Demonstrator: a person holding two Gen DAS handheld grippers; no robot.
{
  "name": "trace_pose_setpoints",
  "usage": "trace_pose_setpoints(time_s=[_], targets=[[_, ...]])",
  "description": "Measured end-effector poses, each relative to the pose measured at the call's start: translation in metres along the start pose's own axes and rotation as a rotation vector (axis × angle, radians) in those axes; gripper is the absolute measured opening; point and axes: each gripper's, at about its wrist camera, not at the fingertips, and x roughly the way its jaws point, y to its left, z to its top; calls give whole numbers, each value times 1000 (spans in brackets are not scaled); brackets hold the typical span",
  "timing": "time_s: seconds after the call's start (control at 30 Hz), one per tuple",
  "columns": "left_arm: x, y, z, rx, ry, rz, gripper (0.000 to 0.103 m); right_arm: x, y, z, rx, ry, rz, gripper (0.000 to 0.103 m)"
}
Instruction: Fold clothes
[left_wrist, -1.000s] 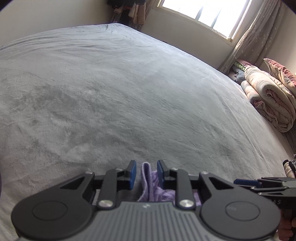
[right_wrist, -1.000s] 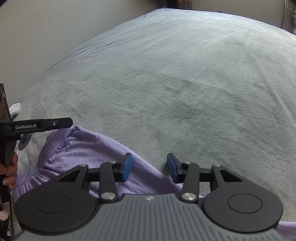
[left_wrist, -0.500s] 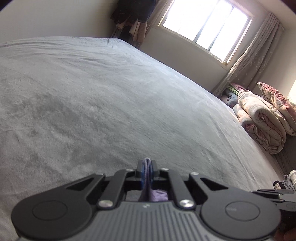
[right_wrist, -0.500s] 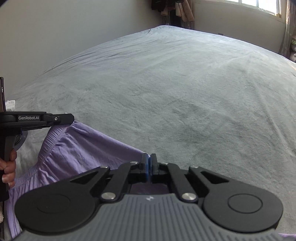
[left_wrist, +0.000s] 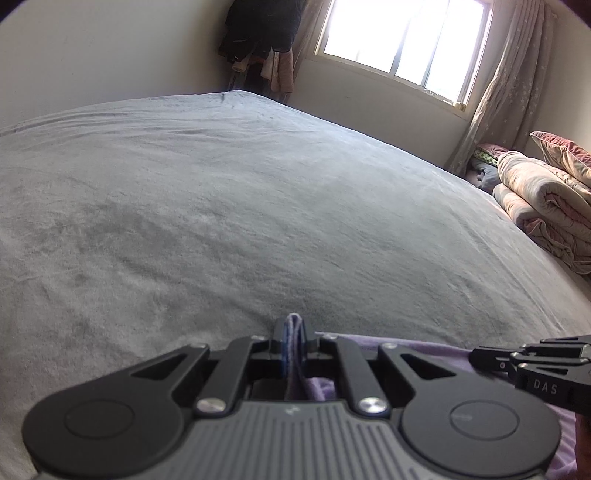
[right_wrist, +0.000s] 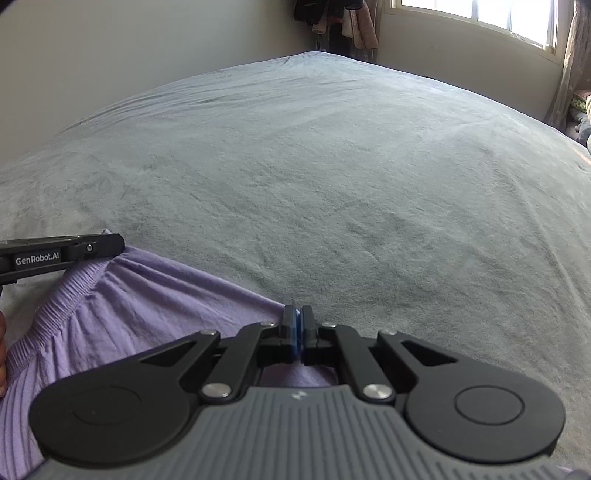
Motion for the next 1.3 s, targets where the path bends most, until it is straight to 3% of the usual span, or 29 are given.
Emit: trace_pose_setpoints(time_s=[0.07,0.1,0.13,0.17,0.2,0.23,0.43,0.7,1.3], targets=[[-5,-5,2,24,6,18,16,-5,1,2,6,-6,-13,12],[-7,-8,4,34,9,27,29,-8,2,3,8,-5,-22,14],[-11,-10,6,35,4,39,46,-11,2,4,9,-2,-33,21],[-15,-11,8,33,-5,44,50,-15,1,5,9,-2,-42,28],[-18,-12,10,30,-11,44,53,-20,0,4,10,-9,-48,44],[-22,-13,12,27,-13,43,53,-26,-2,3,12,-20,-53,48],[-41,-31,21,40,-8,13,58,-54,-20,-9,60,-25,-77,48],[-54,-76,17,90,23,-108,59,-94,-61,-39,110,-14,-152,48],[-53,-208,-33,305,177,-390,59,-194,-184,-131,288,21,-335,48]])
